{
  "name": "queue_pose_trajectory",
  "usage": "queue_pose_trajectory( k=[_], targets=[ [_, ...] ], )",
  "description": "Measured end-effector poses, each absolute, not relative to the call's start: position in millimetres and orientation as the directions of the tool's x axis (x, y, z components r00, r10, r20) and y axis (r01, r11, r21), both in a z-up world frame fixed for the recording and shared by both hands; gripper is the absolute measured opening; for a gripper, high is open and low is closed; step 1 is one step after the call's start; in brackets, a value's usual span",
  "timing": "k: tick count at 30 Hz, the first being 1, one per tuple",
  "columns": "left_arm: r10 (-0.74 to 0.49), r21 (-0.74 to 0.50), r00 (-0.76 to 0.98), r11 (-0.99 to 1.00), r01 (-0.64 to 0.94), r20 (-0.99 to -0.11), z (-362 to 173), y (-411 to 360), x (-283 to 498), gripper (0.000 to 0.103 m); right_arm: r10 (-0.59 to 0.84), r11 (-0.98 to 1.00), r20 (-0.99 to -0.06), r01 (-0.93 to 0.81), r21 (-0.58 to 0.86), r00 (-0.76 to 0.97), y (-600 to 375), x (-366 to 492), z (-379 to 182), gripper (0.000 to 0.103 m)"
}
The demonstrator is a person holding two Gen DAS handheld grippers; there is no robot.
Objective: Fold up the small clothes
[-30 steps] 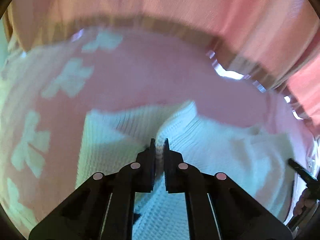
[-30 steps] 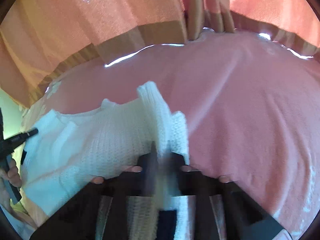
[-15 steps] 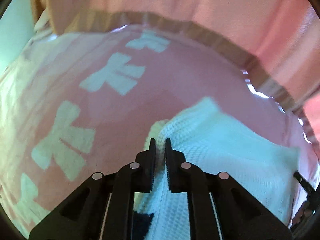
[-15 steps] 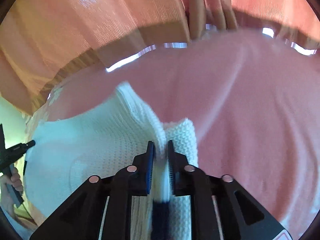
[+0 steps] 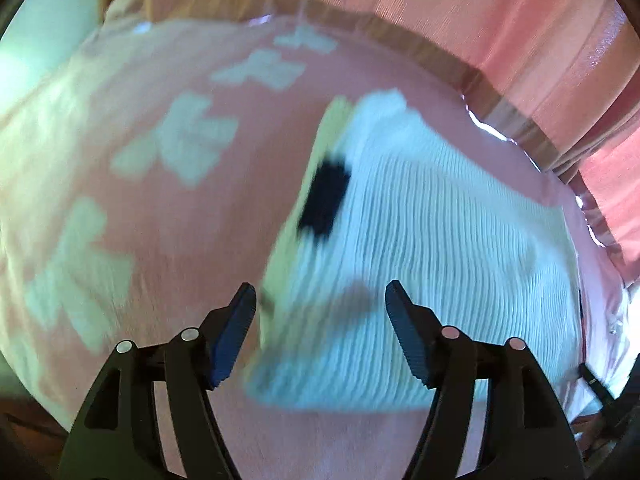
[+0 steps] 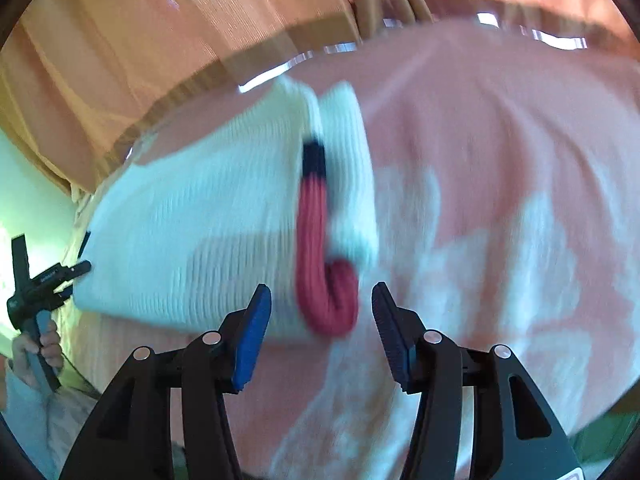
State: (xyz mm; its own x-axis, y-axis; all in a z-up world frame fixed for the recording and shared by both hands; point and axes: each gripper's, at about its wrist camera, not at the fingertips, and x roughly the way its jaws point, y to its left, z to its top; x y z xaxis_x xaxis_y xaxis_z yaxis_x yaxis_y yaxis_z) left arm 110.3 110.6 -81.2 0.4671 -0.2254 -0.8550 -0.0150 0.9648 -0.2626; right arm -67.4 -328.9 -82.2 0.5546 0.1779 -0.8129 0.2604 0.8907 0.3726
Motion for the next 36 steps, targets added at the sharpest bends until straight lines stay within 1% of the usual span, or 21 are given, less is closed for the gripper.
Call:
queue_pose_trajectory(
  k=[3, 4, 5, 6, 7, 8, 9, 11, 13, 16, 20, 22, 24, 25, 27, 28, 29, 31, 32, 34, 36],
  targets=[
    [-0.239, -0.285, 0.441, 0.958, -0.039, -0.865, -94, 108, 101, 0.065, 0.194, 0.878, -0.818, 0.276, 0.391, 0.542, -325, -66, -92, 0.05],
    [-0.237, -0.285, 0.441, 0.958, -0.044, -0.866, -96, 106, 100, 0.065, 0.198, 0.874, -0.816, 0.278, 0.398, 0.543, -325, -61, -94, 0.041],
    [-0.236, -0.282, 0.438, 0.959, -0.042, -0.868, -97, 105, 100, 0.064, 0.21, 0.87, -0.813, 0.275, 0.409, 0.543, -324, -58, -96, 0.02],
    [-0.235, -0.279, 0.434, 0.96, -0.039, -0.87, -98, 104, 101, 0.053, 0.217, 0.869, -0.813, 0.272, 0.414, 0.541, -324, -55, -98, 0.013],
    [-0.245, -0.284, 0.434, 0.958, -0.026, -0.867, -97, 104, 102, 0.044, 0.213, 0.871, -0.812, 0.271, 0.41, 0.544, -324, -53, -97, 0.012],
    [-0.273, -0.306, 0.432, 0.952, -0.008, -0.86, -94, 105, 101, 0.025, 0.191, 0.88, -0.805, 0.265, 0.395, 0.562, -323, -53, -90, 0.011],
    [-0.296, -0.325, 0.427, 0.946, 0.007, -0.854, -89, 106, 99, 0.024, 0.174, 0.889, -0.795, 0.255, 0.381, 0.581, -322, -57, -82, 0.01],
    [-0.276, -0.292, 0.444, 0.956, 0.034, -0.852, -75, 105, 86, 0.018, 0.141, 0.901, -0.765, 0.239, 0.363, 0.628, -328, -72, -53, 0.009],
    [-0.288, -0.286, 0.442, 0.955, 0.074, -0.849, -60, 105, 69, 0.017, 0.126, 0.9, -0.76, 0.249, 0.359, 0.638, -337, -87, -34, 0.009],
    [-0.299, -0.272, 0.376, 0.954, 0.125, -0.877, -52, 104, 32, 0.017, 0.006, 0.943, -0.815, 0.269, 0.198, 0.579, -336, -111, -18, 0.009],
    [-0.236, -0.206, 0.256, 0.969, 0.139, -0.937, -84, 94, 3, 0.018, -0.045, 0.949, -0.926, 0.305, 0.077, 0.375, -337, -126, -56, 0.01],
    [-0.2, -0.172, 0.274, 0.977, 0.123, -0.941, -93, 93, -6, 0.023, -0.089, 0.958, -0.945, 0.285, 0.005, 0.316, -329, -124, -69, 0.012],
    [-0.201, -0.177, 0.321, 0.979, 0.104, -0.925, -82, 95, -13, 0.028, -0.144, 0.961, -0.921, 0.275, -0.043, 0.362, -324, -128, -56, 0.017],
    [-0.205, -0.185, 0.335, 0.978, 0.092, -0.92, -74, 97, -15, 0.028, -0.165, 0.958, -0.908, 0.281, -0.054, 0.386, -324, -130, -47, 0.018],
    [-0.242, -0.229, 0.385, 0.97, 0.08, -0.891, -44, 102, -14, 0.038, -0.189, 0.955, -0.864, 0.292, -0.051, 0.467, -328, -133, -19, 0.024],
    [-0.248, -0.238, 0.407, 0.968, 0.077, -0.879, -33, 104, -11, 0.052, -0.183, 0.956, -0.842, 0.292, -0.031, 0.508, -330, -131, -6, 0.036],
    [-0.26, -0.254, 0.447, 0.964, 0.073, -0.856, -17, 103, -3, 0.06, -0.146, 0.961, -0.817, 0.277, 0.017, 0.557, -332, -126, 9, 0.053],
    [-0.282, -0.276, 0.493, 0.957, 0.086, -0.823, 1, 96, 17, 0.067, -0.043, 0.974, -0.781, 0.199, 0.106, 0.623, -333, -102, 21, 0.064],
    [-0.29, -0.278, 0.513, 0.955, 0.102, -0.808, 6, 89, 33, 0.07, -0.008, 0.98, -0.778, 0.158, 0.118, 0.629, -333, -87, 20, 0.064],
    [-0.274, -0.247, 0.548, 0.961, 0.124, -0.79, 8, 67, 65, 0.073, 0.029, 0.989, -0.783, 0.098, 0.114, 0.621, -330, -54, 9, 0.064],
    [-0.249, -0.203, 0.54, 0.969, 0.143, -0.804, -7, 47, 97, 0.075, 0.047, 0.992, -0.799, 0.069, 0.11, 0.599, -330, -12, -13, 0.064]
  ],
)
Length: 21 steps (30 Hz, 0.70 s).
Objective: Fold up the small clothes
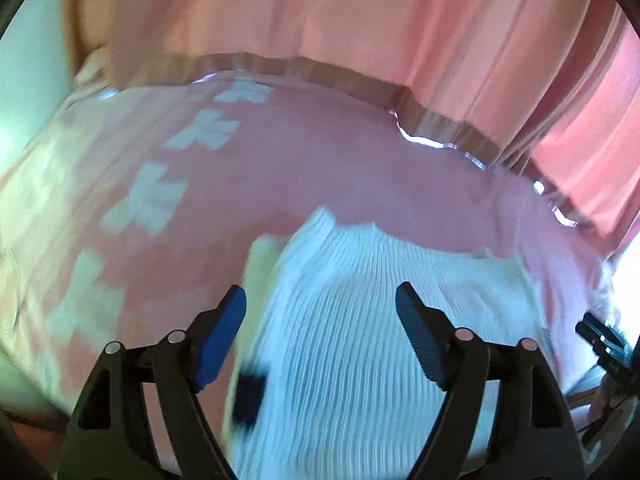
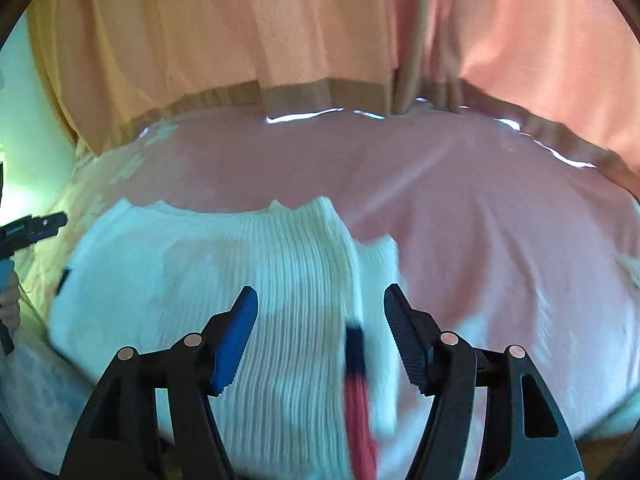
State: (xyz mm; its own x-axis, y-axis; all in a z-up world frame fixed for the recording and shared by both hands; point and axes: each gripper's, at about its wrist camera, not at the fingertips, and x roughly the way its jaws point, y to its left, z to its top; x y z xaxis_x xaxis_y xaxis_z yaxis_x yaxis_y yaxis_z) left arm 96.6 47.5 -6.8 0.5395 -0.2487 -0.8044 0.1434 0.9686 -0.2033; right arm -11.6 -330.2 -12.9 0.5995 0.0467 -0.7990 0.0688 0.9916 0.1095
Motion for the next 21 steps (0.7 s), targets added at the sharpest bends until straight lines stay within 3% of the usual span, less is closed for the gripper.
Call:
queue_pose_trajectory(
  k=[5, 6, 7, 8, 9, 10, 11, 15, 16, 19, 21],
  targets=[
    [-0.142, -0.106, 0.49, 0.989, 0.099, -0.86, -63, 22, 157, 0.073, 0.072, 0.986, -0.854, 0.093, 0.139, 0.515, -343, 44, -64, 0.061],
    [-0.133, -0.099, 0.491, 0.99, 0.095, -0.861, -71, 22, 163, 0.064, 0.074, 0.983, -0.858, 0.107, 0.148, 0.508, -347, 49, -72, 0.06],
    [-0.135, -0.098, 0.49, 0.99, 0.1, -0.861, -78, 24, 165, 0.06, 0.091, 0.979, -0.864, 0.113, 0.168, 0.495, -351, 55, -80, 0.048],
    [-0.133, -0.096, 0.484, 0.99, 0.1, -0.865, -83, 25, 168, 0.05, 0.098, 0.977, -0.867, 0.119, 0.178, 0.489, -353, 59, -84, 0.014],
    [-0.144, -0.105, 0.482, 0.989, 0.109, -0.864, -85, 25, 169, 0.041, 0.122, 0.972, -0.87, 0.121, 0.203, 0.478, -353, 60, -88, 0.009],
    [-0.16, -0.118, 0.471, 0.986, 0.116, -0.868, -85, 24, 171, 0.02, 0.142, 0.966, -0.866, 0.124, 0.227, 0.48, -354, 60, -89, 0.007],
    [-0.186, -0.146, 0.459, 0.982, 0.121, -0.869, -82, 25, 171, 0.008, 0.134, 0.965, -0.841, 0.124, 0.232, 0.524, -354, 53, -78, 0.007],
    [-0.203, -0.163, 0.516, 0.979, 0.121, -0.832, -60, 29, 167, 0.008, 0.122, 0.962, -0.721, 0.098, 0.256, 0.682, -359, 25, -26, 0.006],
    [-0.191, -0.152, 0.514, 0.981, 0.117, -0.836, -63, 30, 169, 0.008, 0.087, 0.962, -0.73, 0.132, 0.237, 0.678, -368, 24, -29, 0.006],
    [-0.175, -0.148, 0.435, 0.984, 0.097, -0.883, -90, 26, 180, 0.008, 0.035, 0.95, -0.881, 0.258, 0.176, 0.472, -390, 41, -87, 0.006],
    [-0.146, -0.101, 0.462, 0.988, 0.12, -0.875, -84, 19, 178, 0.008, 0.003, 0.96, -0.87, 0.243, 0.141, 0.493, -385, 39, -82, 0.006]
  ],
)
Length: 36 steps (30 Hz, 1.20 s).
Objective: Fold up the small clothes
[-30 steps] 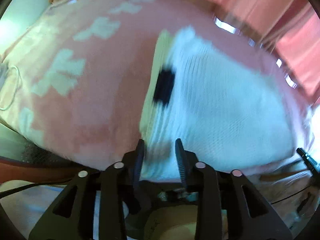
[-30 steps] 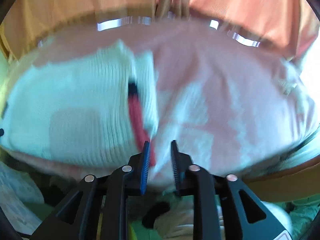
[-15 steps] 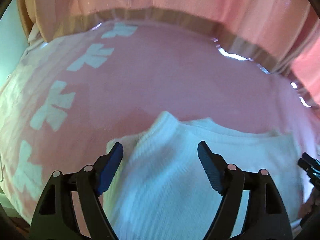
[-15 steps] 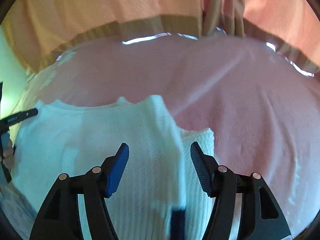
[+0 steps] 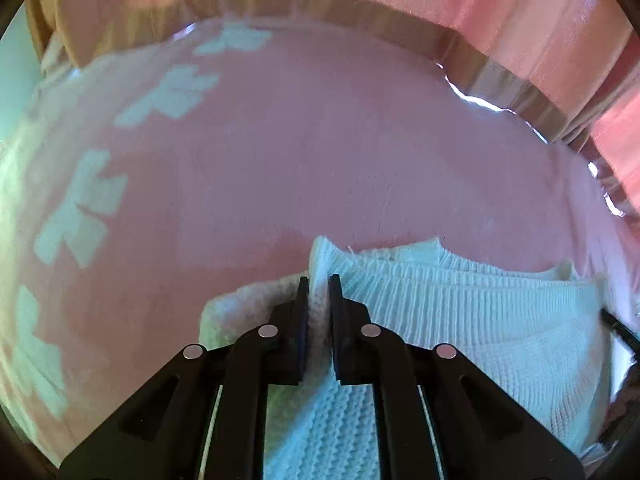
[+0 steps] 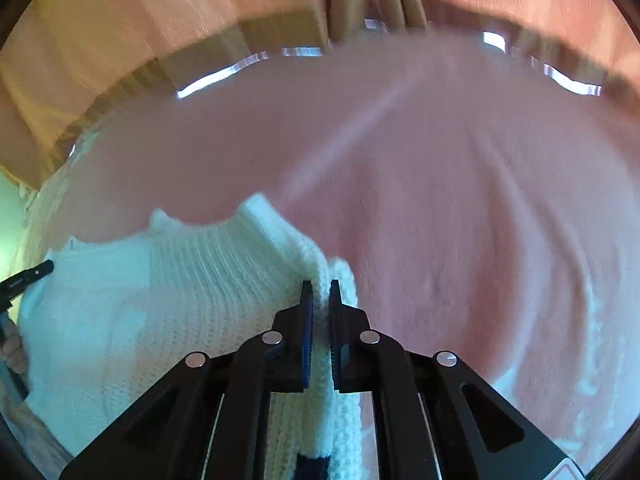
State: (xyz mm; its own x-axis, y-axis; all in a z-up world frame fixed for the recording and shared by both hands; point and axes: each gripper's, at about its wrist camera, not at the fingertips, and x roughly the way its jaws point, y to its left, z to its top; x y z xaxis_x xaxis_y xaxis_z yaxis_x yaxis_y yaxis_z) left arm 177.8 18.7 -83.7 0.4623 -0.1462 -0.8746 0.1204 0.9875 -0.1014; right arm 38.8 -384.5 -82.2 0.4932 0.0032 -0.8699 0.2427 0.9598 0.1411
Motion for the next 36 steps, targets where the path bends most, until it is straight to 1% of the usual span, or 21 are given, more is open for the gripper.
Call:
queue_pose_trajectory(
  k=[2, 5, 6, 9, 11, 13, 14, 15, 16, 18, 19, 20, 21, 22, 23, 25, 28, 31, 33, 35, 36],
  targets=[
    [-0.144, -0.097, 0.478, 0.988, 0.123, -0.866, -77, 17, 176, 0.008, 0.001, 0.966, -0.825, 0.212, 0.147, 0.565, -378, 27, -59, 0.006],
    [-0.13, -0.085, 0.462, 0.99, 0.116, -0.877, -88, 17, 179, 0.009, 0.004, 0.958, -0.889, 0.253, 0.135, 0.457, -388, 30, -88, 0.006],
    [-0.119, -0.068, 0.474, 0.99, 0.124, -0.872, -87, 15, 178, 0.009, 0.003, 0.96, -0.887, 0.248, 0.132, 0.462, -386, 29, -92, 0.006],
    [-0.149, -0.087, 0.502, 0.986, 0.145, -0.852, -68, 11, 165, 0.012, -0.022, 0.975, -0.836, 0.197, 0.103, 0.548, -375, 16, -61, 0.009],
    [-0.165, -0.091, 0.539, 0.983, 0.161, -0.826, -50, 10, 148, 0.014, -0.036, 0.983, -0.773, 0.162, 0.086, 0.633, -362, -9, -36, 0.016],
    [-0.175, -0.075, 0.582, 0.978, 0.193, -0.794, -33, 9, 120, 0.024, -0.014, 0.993, -0.71, 0.091, 0.071, 0.704, -344, -40, -14, 0.017],
    [-0.176, -0.07, 0.59, 0.977, 0.199, -0.788, -29, 8, 111, 0.036, 0.006, 0.995, -0.685, 0.066, 0.079, 0.728, -336, -52, -6, 0.017],
    [-0.192, -0.082, 0.6, 0.975, 0.206, -0.777, -24, 8, 97, 0.044, 0.041, 0.994, -0.666, 0.035, 0.101, 0.745, -329, -59, -5, 0.017],
    [-0.215, -0.101, 0.609, 0.971, 0.216, -0.764, -23, 7, 84, 0.045, 0.085, 0.991, -0.655, 0.006, 0.135, 0.751, -320, -68, -6, 0.017],
    [-0.213, -0.09, 0.606, 0.97, 0.227, -0.766, -30, 0, 66, 0.045, 0.177, 0.976, -0.68, -0.036, 0.215, 0.711, -302, -75, -22, 0.012],
    [-0.206, -0.077, 0.593, 0.969, 0.235, -0.779, -40, -6, 57, 0.045, 0.197, 0.973, -0.721, -0.04, 0.229, 0.665, -293, -73, -39, 0.007],
    [-0.194, -0.066, 0.578, 0.97, 0.236, -0.793, -48, -9, 54, 0.045, 0.188, 0.975, -0.78, -0.019, 0.22, 0.597, -284, -70, -62, 0.002],
    [-0.166, -0.041, 0.548, 0.972, 0.233, -0.82, -61, -12, 52, 0.045, 0.139, 0.984, -0.837, 0.019, 0.176, 0.53, -279, -70, -85, 0.0],
    [-0.147, -0.023, 0.532, 0.972, 0.232, -0.834, -67, -13, 51, 0.045, 0.101, 0.99, -0.839, 0.032, 0.14, 0.534, -278, -76, -96, 0.0],
    [-0.12, -0.002, 0.523, 0.975, 0.22, -0.844, -75, -11, 51, 0.044, 0.082, 0.992, -0.837, 0.038, 0.122, 0.542, -277, -80, -91, 0.0],
    [-0.124, -0.01, 0.539, 0.978, 0.21, -0.833, -73, -8, 46, 0.044, 0.055, 0.989, -0.824, 0.085, 0.125, 0.563, -281, -85, -78, 0.0],
    [-0.121, -0.022, 0.56, 0.984, 0.179, -0.82, -69, -7, 39, 0.043, 0.138, 0.974, -0.778, 0.058, 0.219, 0.613, -269, -91, -63, 0.0],
    [-0.182, -0.082, 0.56, 0.977, 0.198, -0.808, -65, -19, 22, 0.043, 0.216, 0.969, -0.755, -0.042, 0.243, 0.619, -234, -85, -63, 0.0],
    [-0.179, -0.049, 0.561, 0.97, 0.238, -0.809, -68, -31, 15, 0.044, 0.23, 0.971, -0.777, -0.081, 0.226, 0.585, -219, -79, -75, 0.0],
    [-0.137, 0.016, 0.554, 0.965, 0.263, -0.821, -77, -38, 10, 0.045, 0.154, 0.987, -0.813, -0.051, 0.152, 0.561, -227, -81, -96, 0.0],
    [-0.13, 0.028, 0.562, 0.964, 0.263, -0.817, -75, -37, 8, 0.045, 0.168, 0.983, -0.811, -0.036, 0.179, 0.561, -236, -88, -97, 0.0]
  ],
)
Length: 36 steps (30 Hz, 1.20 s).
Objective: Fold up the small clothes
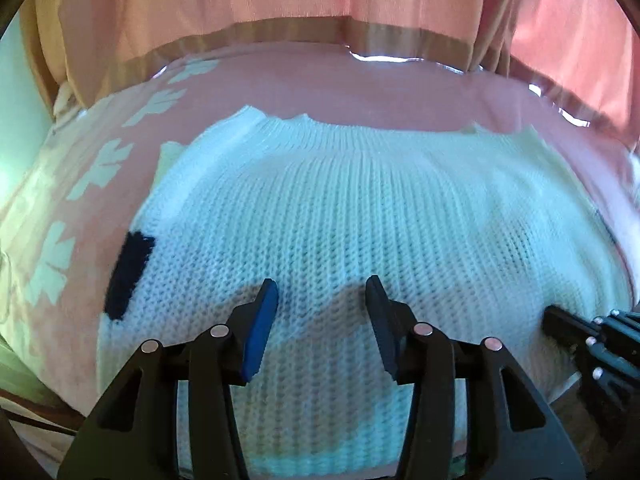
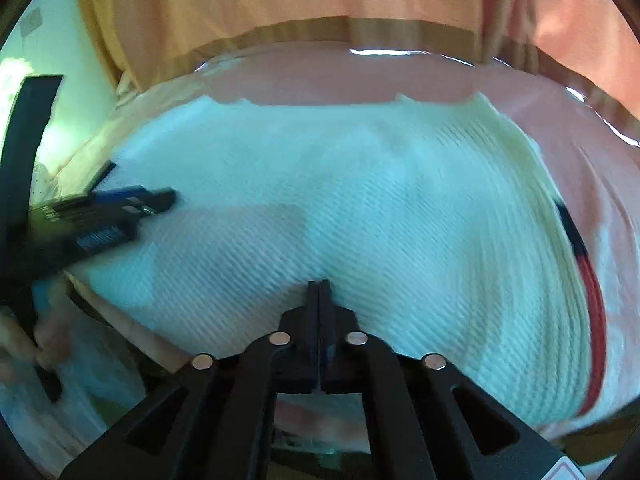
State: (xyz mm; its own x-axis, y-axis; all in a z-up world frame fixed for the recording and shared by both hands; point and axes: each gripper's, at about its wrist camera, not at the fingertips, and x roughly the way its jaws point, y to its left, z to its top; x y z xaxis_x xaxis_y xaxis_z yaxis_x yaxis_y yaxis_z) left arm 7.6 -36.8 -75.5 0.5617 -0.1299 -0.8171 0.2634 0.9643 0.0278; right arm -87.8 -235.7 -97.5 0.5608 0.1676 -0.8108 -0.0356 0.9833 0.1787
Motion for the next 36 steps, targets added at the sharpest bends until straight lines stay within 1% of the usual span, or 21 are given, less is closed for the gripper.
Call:
queue_pose_trajectory(
  k=[2, 4, 6, 8, 11, 13, 14, 16, 17, 18, 19, 20, 22, 24, 26, 29, 30, 33, 34, 35, 36],
  targets=[
    [-0.116, 0.027, 0.571, 0.971, 0.236, -0.813, -69, -30, 5, 0.044, 0.118, 0.983, -0.823, 0.054, 0.177, 0.556, -253, -103, -93, 0.0],
    [-0.119, -0.003, 0.567, 0.98, 0.201, -0.815, -66, -26, 1, 0.043, 0.072, 0.986, -0.807, 0.079, 0.145, 0.586, -253, -117, -81, 0.0],
    [-0.13, -0.027, 0.549, 0.981, 0.192, -0.826, -69, -32, -4, 0.043, 0.127, 0.983, -0.79, 0.031, 0.182, 0.6, -239, -120, -77, 0.0],
    [-0.125, -0.016, 0.557, 0.98, 0.197, -0.821, -69, -44, -13, 0.044, 0.149, 0.985, -0.79, -0.02, 0.17, 0.595, -218, -115, -82, 0.0],
    [-0.104, 0.03, 0.558, 0.973, 0.227, -0.823, -77, -61, -20, 0.048, 0.113, 0.993, -0.814, -0.033, 0.115, 0.57, -211, -102, -104, 0.0],
    [-0.077, 0.072, 0.574, 0.97, 0.234, -0.815, -82, -62, -22, 0.051, 0.132, 0.983, -0.809, 0.03, 0.182, 0.574, -238, -106, -105, 0.0],
    [-0.078, 0.077, 0.575, 0.968, 0.24, -0.814, -81, -57, -23, 0.051, 0.108, 0.982, -0.811, 0.064, 0.176, 0.574, -248, -109, -101, 0.0],
    [-0.05, 0.094, 0.577, 0.972, 0.217, -0.815, -75, -46, -25, 0.051, 0.001, 0.981, -0.827, 0.161, 0.111, 0.562, -273, -121, -92, 0.0],
    [-0.034, 0.101, 0.595, 0.976, 0.192, -0.803, -68, -38, -27, 0.049, -0.057, 0.977, -0.821, 0.201, 0.072, 0.568, -281, -127, -83, 0.0],
    [-0.032, 0.095, 0.615, 0.98, 0.172, -0.788, -59, -34, -29, 0.049, -0.068, 0.975, -0.806, 0.209, 0.07, 0.588, -282, -132, -73, 0.0],
    [-0.041, 0.076, 0.623, 0.984, 0.16, -0.781, -53, -32, -30, 0.049, -0.054, 0.977, -0.799, 0.197, 0.082, 0.599, -279, -132, -68, 0.0],
    [-0.081, 0.021, 0.618, 0.988, 0.155, -0.782, -46, -33, -29, 0.049, -0.015, 0.983, -0.784, 0.154, 0.103, 0.621, -268, -129, -60, 0.0],
    [-0.132, -0.024, 0.604, 0.983, 0.183, -0.786, -45, -45, -25, 0.049, 0.085, 0.991, -0.751, 0.022, 0.131, 0.655, -229, -115, -53, 0.0],
    [-0.132, 0.003, 0.591, 0.975, 0.221, -0.796, -54, -67, -18, 0.05, 0.14, 0.989, -0.733, -0.062, 0.132, 0.666, -202, -101, -58, 0.0],
    [-0.096, 0.039, 0.573, 0.975, 0.218, -0.814, -72, -79, -9, 0.05, 0.133, 0.991, -0.748, -0.077, 0.109, 0.651, -191, -81, -72, 0.0],
    [-0.076, 0.056, 0.6, 0.978, 0.199, -0.796, -81, -75, -5, 0.053, 0.102, 0.991, -0.775, 0.0, 0.13, 0.624, -220, -66, -96, 0.0],
    [-0.083, 0.054, 0.6, 0.977, 0.207, -0.796, -81, -73, -5, 0.053, 0.111, 0.987, -0.772, 0.019, 0.158, 0.626, -233, -68, -96, 0.0],
    [-0.059, 0.085, 0.614, 0.976, 0.202, -0.787, -80, -59, -6, 0.053, 0.008, 0.986, -0.791, 0.127, 0.108, 0.611, -271, -76, -90, 0.0],
    [-0.05, 0.093, 0.615, 0.976, 0.198, -0.787, -80, -54, -6, 0.054, 0.019, 0.982, -0.794, 0.138, 0.13, 0.607, -283, -82, -88, 0.0],
    [-0.036, 0.097, 0.615, 0.978, 0.182, -0.788, -80, -44, -7, 0.059, 0.007, 0.974, -0.804, 0.177, 0.139, 0.595, -294, -91, -86, 0.0],
    [-0.023, 0.096, 0.611, 0.982, 0.161, -0.791, -80, -36, -6, 0.059, -0.082, 0.969, -0.818, 0.239, 0.07, 0.569, -302, -95, -85, 0.0]
  ],
)
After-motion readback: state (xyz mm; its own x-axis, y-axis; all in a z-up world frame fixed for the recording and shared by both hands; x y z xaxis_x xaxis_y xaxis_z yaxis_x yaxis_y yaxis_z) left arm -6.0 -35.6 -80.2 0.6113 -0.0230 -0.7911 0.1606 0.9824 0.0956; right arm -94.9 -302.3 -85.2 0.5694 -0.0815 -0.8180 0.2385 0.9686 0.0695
